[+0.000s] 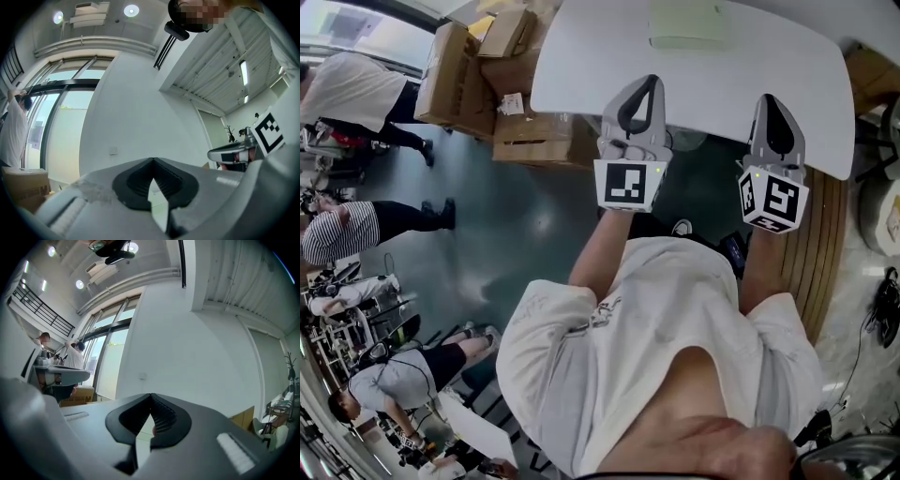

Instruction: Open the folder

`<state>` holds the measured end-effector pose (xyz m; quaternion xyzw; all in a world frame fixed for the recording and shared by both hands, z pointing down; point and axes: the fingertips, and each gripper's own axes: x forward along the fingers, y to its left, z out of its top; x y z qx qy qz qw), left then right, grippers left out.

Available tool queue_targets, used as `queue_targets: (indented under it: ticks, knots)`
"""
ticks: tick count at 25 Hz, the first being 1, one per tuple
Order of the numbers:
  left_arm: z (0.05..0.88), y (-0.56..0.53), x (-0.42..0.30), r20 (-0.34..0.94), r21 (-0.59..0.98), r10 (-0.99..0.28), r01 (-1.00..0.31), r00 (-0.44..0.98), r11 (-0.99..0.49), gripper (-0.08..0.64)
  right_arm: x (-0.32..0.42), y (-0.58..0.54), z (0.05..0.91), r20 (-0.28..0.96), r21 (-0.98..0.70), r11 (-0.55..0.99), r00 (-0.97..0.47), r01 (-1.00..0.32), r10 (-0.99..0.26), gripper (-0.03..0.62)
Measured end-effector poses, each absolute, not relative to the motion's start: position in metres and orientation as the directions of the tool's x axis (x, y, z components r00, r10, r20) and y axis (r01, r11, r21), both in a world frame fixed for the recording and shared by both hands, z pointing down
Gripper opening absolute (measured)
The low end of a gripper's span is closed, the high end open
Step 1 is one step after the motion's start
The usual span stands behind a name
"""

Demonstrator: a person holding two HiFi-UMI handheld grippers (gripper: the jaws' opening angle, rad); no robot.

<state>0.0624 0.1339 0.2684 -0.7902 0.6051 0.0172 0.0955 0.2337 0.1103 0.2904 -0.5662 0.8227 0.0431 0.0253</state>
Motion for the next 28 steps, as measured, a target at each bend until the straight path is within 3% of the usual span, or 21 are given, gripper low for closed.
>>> queue_targets:
  ticks: [12,28]
  knots:
    - [0.284,0.088,0.059,-0.137,-0.122,-0.950,-0.957,0.280,-0.264,-0.006,0.236,0.066,0.302,-0.086,0.052,0.328,-0.331,-0.943,-0.940,0.002]
    - [0.287,-0.050,-0.020,-0.140,-0.078,-0.943,-0.953,0.302,-0.293,-0.006,0.156,-0.069,0.303,-0.045,0.109,0.305,-0.311,-0.946,-0.949,0.002]
